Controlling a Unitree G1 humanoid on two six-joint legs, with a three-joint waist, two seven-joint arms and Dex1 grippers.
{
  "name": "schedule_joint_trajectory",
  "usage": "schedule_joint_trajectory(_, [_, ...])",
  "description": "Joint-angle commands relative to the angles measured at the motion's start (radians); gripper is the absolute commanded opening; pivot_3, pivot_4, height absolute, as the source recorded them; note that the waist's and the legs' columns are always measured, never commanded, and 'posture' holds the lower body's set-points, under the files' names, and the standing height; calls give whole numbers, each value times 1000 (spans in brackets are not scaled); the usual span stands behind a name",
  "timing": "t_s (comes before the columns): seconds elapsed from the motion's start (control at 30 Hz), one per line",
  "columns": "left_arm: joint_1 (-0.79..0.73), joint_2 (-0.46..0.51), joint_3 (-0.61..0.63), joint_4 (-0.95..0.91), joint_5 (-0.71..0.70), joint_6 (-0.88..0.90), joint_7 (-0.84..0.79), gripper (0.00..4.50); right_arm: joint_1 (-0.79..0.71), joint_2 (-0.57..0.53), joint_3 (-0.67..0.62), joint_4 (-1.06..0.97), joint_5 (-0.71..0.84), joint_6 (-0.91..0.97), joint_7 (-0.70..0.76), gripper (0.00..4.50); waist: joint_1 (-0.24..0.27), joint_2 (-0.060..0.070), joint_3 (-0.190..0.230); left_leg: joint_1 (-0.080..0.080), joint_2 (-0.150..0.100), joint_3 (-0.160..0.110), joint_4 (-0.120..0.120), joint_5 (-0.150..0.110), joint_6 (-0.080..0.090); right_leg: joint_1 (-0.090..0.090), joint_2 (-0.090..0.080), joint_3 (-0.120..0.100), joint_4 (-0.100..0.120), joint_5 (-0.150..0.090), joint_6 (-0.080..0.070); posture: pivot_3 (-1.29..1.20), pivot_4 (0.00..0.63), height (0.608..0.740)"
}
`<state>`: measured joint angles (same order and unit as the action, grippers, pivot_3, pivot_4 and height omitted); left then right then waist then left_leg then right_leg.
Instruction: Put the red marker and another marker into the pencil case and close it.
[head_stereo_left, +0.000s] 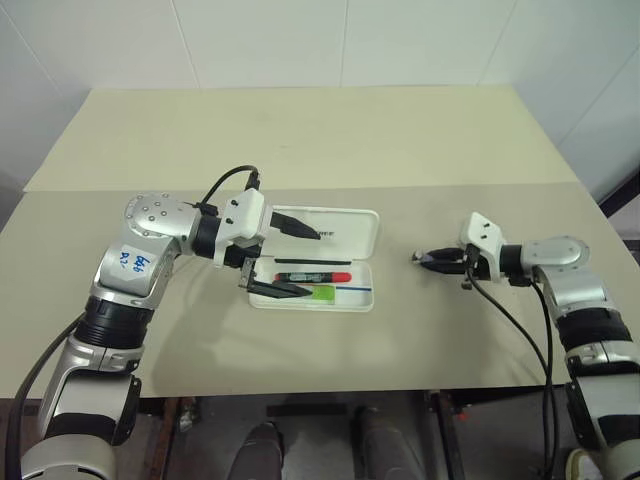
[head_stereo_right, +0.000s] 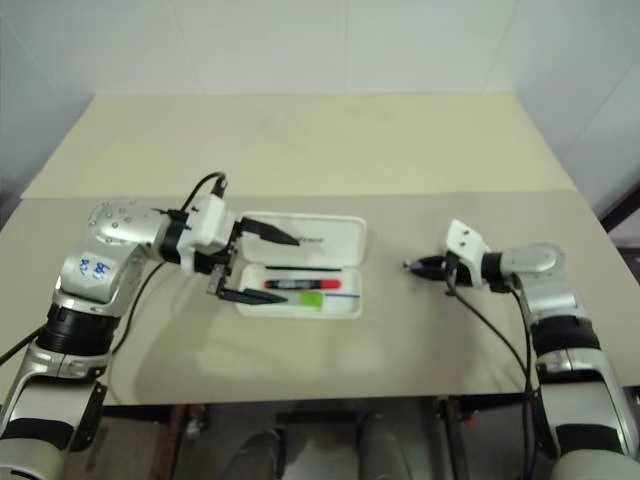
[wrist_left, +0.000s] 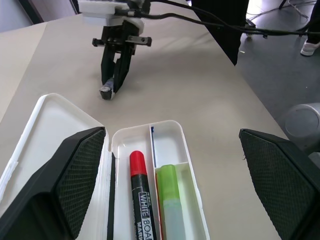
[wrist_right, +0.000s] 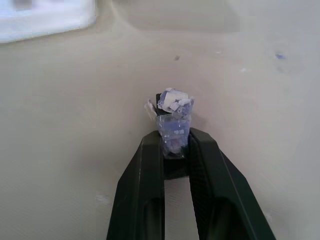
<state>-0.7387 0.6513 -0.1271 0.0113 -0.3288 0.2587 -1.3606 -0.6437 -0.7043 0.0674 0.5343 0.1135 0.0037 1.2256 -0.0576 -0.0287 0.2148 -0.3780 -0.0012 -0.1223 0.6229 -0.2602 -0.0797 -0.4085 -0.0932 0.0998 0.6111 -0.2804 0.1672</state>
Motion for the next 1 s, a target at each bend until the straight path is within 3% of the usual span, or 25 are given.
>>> schedule_joint_trajectory(0.03, [6,28,30,-10,-15,-24,-11,4500,83,-17,-51,-329,105,163,-23,340,1,0,0,0,0,0,0,0,0,0,0,0,0,0,0,0,150,740])
schedule_joint_trajectory(0.17, [19,53,36,7,-11,-40,-18,4500,179,-13,-56,-655,198,384,-86,340,3,0,0,0,0,0,0,0,0,0,0,0,0,0,0,0,150,740])
schedule_joint_trajectory(0.33, [28,68,35,27,-2,-63,-25,4500,211,18,-1,-811,209,505,-169,340,8,0,0,0,0,0,2,0,0,1,0,0,0,0,0,0,150,740])
schedule_joint_trajectory(0.67, [16,81,26,58,11,-91,-35,4500,191,70,153,-735,111,466,-216,340,8,0,0,-1,0,0,0,0,0,0,0,0,-2,0,0,0,150,740])
schedule_joint_trajectory(1.0, [36,84,31,26,1,-75,-20,4500,182,94,190,-684,90,434,-192,340,5,0,0,-1,0,0,0,0,0,0,0,0,-1,0,0,0,150,740])
